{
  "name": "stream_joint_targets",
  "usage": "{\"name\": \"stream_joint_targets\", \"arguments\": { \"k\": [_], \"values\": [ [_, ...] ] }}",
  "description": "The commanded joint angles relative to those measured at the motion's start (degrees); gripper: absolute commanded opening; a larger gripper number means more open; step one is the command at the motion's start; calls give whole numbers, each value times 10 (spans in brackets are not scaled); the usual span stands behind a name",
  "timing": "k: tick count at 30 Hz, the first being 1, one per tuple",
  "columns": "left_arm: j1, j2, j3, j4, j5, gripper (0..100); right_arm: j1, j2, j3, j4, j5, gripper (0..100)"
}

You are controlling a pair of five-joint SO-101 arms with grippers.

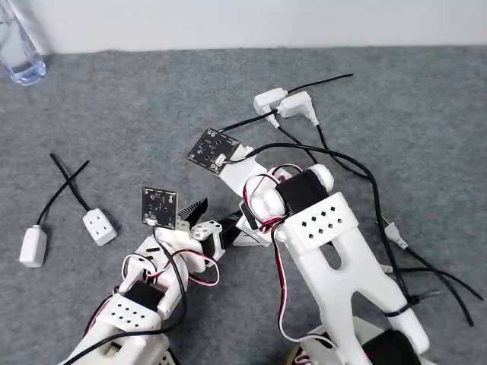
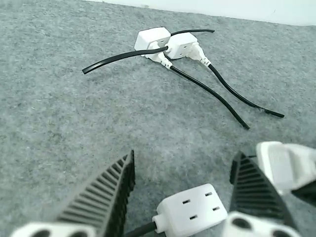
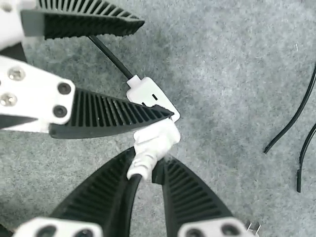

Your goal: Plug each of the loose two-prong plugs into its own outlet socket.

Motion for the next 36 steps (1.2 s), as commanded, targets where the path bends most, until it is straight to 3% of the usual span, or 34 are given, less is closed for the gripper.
{"name": "stream_joint_targets", "arguments": {
  "k": [1,9,16,36],
  "values": [
    [-1,-4,-3,-10,-5,299,-1,-22,-53,-7,14,9],
    [-1,-4,-2,-9,-5,299,54,-21,-53,14,26,9],
    [-2,-4,-2,-8,-5,299,129,-22,7,38,98,9],
    [3,-4,7,-10,-5,299,400,-20,279,-203,349,9]
  ]
}}
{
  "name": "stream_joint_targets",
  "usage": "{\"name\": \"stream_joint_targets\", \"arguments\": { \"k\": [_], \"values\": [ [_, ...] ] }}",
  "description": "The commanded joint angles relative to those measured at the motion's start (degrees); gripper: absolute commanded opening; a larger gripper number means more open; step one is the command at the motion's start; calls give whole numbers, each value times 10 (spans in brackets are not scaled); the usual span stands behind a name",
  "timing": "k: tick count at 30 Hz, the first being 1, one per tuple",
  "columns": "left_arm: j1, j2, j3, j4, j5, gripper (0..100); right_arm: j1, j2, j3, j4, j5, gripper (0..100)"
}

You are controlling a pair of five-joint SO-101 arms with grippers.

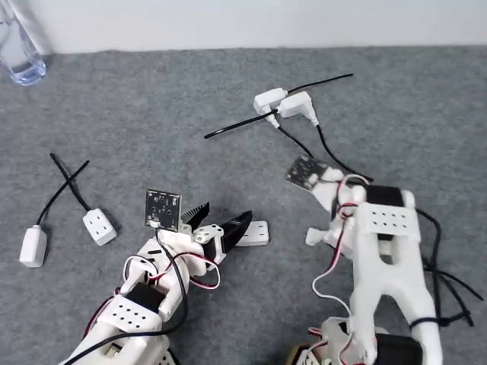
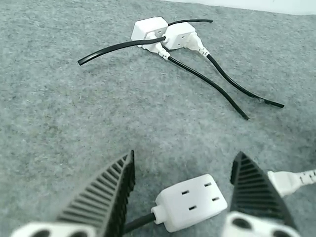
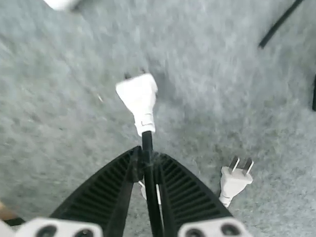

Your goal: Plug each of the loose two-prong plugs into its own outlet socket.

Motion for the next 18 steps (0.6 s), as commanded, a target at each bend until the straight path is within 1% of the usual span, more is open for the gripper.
{"name": "stream_joint_targets", "arguments": {
  "k": [1,5,7,9,13,14,16,18],
  "values": [
    [2,-4,-5,-10,0,299,36,-15,28,-46,38,9],
    [1,-4,-5,-10,0,299,52,-16,59,-51,72,12],
    [1,-4,-5,-10,0,299,59,-18,62,-51,77,20],
    [1,-4,-5,-10,0,299,62,-21,62,-51,77,72],
    [2,-4,-5,-10,0,299,58,-22,62,-43,77,281],
    [2,-4,-5,-10,0,299,57,-22,62,-43,77,318],
    [2,-4,-5,-10,0,299,43,-22,61,-47,77,338],
    [2,-4,-5,-10,0,299,16,-22,60,-45,77,318]
  ]
}}
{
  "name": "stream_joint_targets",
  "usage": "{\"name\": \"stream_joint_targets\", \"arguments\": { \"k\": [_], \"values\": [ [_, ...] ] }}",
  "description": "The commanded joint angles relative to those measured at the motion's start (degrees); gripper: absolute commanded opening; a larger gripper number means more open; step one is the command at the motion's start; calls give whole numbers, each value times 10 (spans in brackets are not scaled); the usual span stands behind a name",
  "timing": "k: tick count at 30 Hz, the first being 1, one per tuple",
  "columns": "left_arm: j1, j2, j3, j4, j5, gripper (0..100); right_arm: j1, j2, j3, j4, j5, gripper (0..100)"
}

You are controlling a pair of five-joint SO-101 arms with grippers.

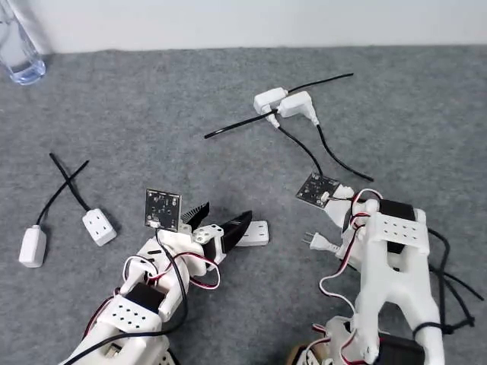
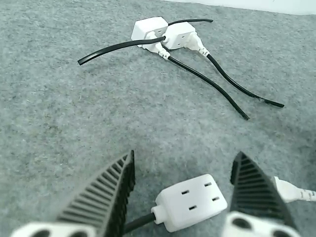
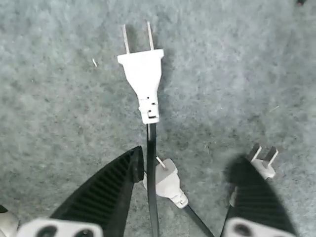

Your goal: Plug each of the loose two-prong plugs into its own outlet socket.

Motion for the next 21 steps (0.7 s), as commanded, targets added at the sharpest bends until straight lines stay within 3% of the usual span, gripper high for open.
{"name": "stream_joint_targets", "arguments": {
  "k": [1,8,21],
  "values": [
    [2,-4,-5,-10,0,299,-50,-18,-7,-2,5,302],
    [1,-4,-5,-10,0,299,-155,-14,-7,-16,-54,266],
    [0,-4,-5,-10,0,299,-156,69,-22,-48,-31,263]
  ]
}}
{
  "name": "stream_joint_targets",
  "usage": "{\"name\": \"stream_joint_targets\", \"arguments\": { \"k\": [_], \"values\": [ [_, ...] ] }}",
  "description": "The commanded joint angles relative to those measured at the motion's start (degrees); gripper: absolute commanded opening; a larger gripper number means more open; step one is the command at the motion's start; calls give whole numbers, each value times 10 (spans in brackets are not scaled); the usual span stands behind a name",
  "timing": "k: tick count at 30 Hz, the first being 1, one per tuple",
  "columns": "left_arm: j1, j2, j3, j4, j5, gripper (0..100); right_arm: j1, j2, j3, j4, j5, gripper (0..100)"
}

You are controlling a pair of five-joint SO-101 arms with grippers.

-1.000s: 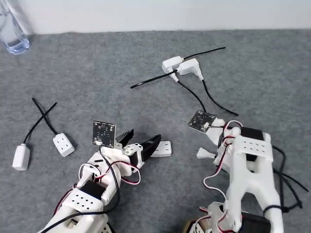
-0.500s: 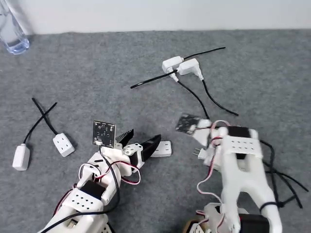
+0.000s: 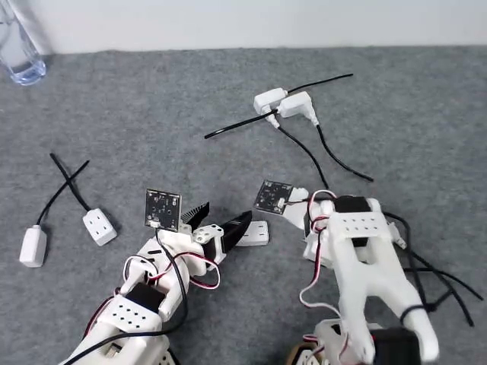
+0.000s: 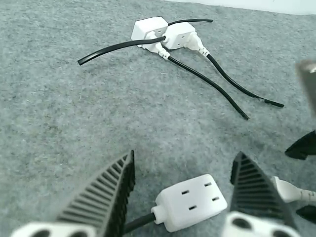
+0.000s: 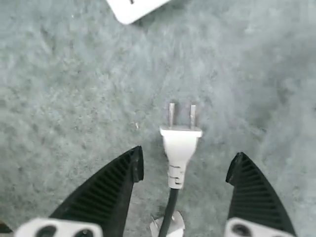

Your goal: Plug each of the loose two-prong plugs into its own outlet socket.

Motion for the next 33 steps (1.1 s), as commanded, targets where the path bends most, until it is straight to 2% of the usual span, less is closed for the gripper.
{"name": "stream_joint_targets", "arguments": {
  "k": [1,16,22,33],
  "values": [
    [0,-4,-5,-10,0,299,6,46,-31,-29,6,263],
    [2,-4,-5,-10,0,299,12,205,-131,-56,-5,262],
    [2,-4,-5,-10,0,299,14,219,-143,-43,-5,173],
    [1,-4,-5,-10,0,299,29,218,-174,22,-7,208]
  ]
}}
